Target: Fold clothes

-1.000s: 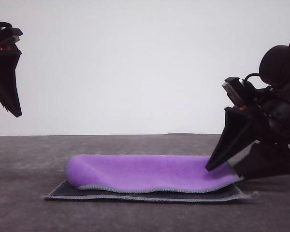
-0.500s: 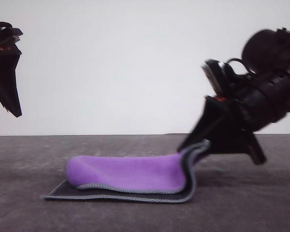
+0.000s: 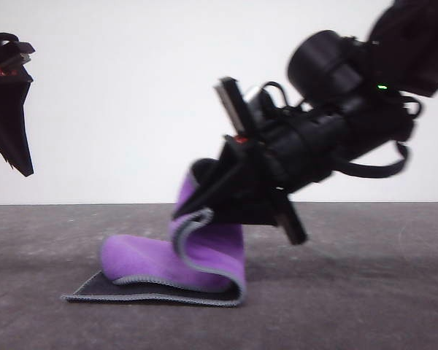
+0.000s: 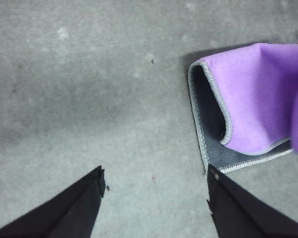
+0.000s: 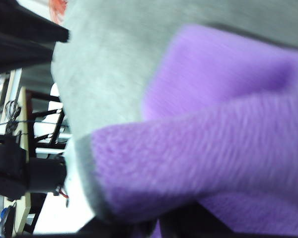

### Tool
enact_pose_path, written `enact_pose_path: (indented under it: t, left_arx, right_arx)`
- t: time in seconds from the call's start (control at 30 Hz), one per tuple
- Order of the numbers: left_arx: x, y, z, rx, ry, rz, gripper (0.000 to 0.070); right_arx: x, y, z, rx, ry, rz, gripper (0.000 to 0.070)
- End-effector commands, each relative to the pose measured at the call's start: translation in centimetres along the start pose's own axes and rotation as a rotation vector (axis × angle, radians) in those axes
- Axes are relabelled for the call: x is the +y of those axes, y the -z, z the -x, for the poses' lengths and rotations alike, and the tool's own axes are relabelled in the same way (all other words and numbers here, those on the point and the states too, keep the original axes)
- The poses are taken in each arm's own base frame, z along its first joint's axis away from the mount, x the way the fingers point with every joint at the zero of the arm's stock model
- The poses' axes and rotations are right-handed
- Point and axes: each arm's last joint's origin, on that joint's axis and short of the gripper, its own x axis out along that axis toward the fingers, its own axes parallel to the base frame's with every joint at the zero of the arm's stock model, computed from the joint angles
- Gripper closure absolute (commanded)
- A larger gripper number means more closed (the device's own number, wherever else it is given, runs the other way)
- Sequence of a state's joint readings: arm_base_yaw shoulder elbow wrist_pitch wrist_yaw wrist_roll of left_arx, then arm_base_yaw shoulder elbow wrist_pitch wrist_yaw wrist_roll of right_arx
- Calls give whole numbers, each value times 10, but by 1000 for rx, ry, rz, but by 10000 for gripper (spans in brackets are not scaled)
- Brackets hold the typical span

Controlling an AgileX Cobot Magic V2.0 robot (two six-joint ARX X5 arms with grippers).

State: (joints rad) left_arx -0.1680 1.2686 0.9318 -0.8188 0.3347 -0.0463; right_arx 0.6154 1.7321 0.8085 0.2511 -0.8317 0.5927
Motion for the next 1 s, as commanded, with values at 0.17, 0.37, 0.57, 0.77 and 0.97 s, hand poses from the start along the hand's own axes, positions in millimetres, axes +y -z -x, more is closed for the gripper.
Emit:
enact_pose_path:
  t: [0.17,0.37,0.57,0.77,0.97]
  left_arx:
    - [-1,-3,0,-4,0,3,304]
    - [-1,-3,0,-4,0,3,304]
    - [-1,-3,0,-4,0,3,304]
    - [-1,-3,0,-4,0,3,304]
    - [-1,-3,0,-5,0,2,304]
  right_arx:
    - [9,-11,-22,10,-10,18,694]
    - [13,-12,-26,16,-18,25,693]
    - [13,-11,-26,34,-42,28,346]
    - [13,-11,-26,38,-47,28,314]
    - [14,-11,-26,54,-71,30,311]
